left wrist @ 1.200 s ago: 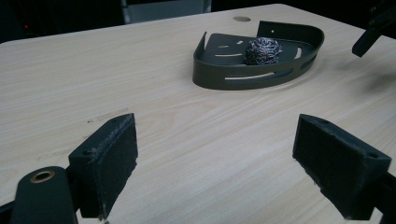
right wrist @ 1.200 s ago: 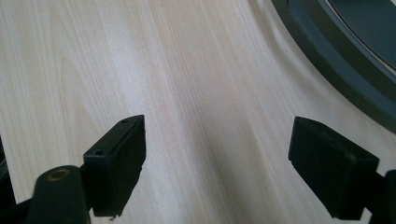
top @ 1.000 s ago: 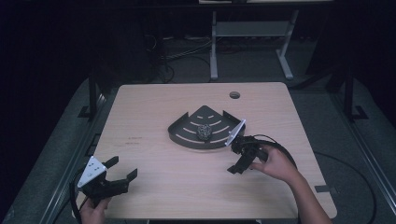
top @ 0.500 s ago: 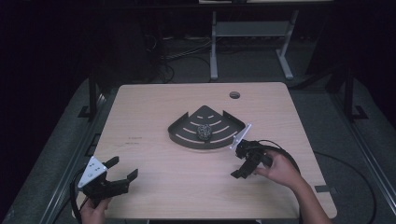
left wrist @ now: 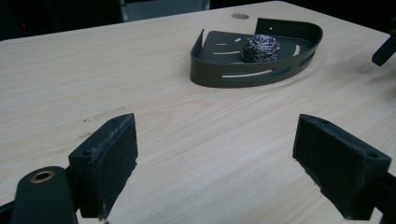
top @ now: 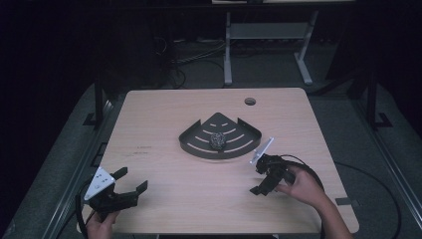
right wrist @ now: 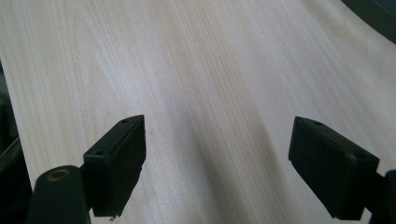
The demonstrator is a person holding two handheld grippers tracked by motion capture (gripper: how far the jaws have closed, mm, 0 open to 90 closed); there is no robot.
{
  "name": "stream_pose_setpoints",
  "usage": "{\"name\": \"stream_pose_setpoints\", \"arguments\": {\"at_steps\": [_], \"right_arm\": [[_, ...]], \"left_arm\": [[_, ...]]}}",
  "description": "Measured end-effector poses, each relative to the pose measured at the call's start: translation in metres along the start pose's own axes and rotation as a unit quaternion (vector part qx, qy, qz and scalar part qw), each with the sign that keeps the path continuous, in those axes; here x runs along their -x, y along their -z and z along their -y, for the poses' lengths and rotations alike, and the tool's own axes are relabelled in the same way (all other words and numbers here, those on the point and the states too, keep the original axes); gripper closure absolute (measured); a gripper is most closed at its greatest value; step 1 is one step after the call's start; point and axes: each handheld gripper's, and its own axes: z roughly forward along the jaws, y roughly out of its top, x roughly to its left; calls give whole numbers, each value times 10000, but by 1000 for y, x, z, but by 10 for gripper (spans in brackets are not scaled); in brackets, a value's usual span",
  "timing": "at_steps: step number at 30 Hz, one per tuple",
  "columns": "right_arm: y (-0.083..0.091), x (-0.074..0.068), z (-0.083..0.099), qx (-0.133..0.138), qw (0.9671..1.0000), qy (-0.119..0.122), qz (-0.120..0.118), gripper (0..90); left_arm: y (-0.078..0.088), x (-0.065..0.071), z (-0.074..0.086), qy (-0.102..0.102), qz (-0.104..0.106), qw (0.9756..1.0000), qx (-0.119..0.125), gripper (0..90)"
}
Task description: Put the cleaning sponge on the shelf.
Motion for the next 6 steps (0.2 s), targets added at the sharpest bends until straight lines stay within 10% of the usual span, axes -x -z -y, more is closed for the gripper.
{"name": "stream_pose_setpoints", "arguments": {"at_steps": [6], "right_arm": [[2,-5,4,88,10000,15,26,180]], "left_arm": [[0,0,-1,-10,15,10000,-1,132]]}}
